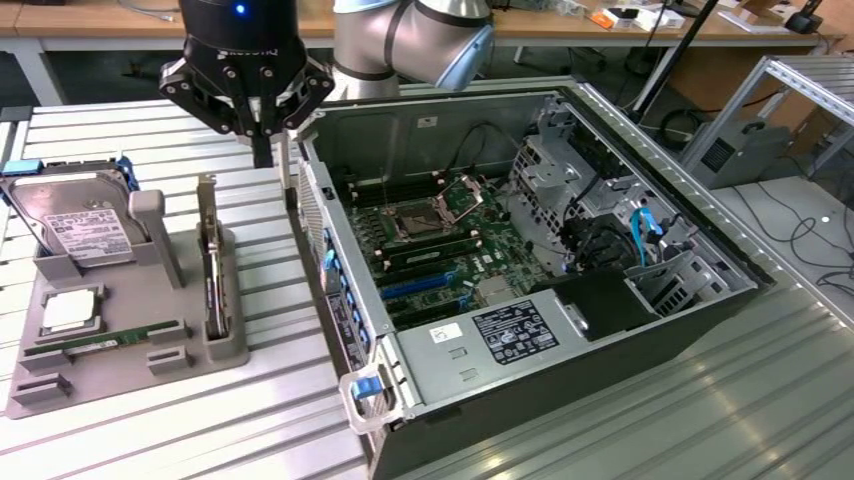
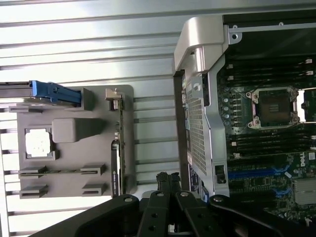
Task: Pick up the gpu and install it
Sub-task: 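Reach for the gpu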
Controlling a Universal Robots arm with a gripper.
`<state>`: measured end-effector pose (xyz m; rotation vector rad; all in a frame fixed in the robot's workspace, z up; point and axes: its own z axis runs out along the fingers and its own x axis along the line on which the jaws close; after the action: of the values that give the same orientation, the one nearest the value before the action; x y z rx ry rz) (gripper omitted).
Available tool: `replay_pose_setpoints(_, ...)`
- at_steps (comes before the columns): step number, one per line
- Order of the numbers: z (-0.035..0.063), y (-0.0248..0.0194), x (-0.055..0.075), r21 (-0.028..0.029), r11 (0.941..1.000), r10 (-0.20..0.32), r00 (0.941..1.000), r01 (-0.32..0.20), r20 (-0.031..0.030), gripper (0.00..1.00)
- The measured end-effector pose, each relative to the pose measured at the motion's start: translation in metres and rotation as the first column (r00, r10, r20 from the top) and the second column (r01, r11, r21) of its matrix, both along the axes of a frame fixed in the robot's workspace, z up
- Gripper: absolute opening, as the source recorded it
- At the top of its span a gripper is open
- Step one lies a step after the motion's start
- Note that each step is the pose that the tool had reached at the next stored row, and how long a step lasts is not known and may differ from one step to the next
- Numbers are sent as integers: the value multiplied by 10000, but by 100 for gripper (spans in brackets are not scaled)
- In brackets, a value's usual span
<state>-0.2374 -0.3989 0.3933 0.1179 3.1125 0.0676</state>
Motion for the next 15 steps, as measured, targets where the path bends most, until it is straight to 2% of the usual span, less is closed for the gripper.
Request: replay_pose_setpoints(15,0,0,-120,0,10000,-1,10000,1,0,11)
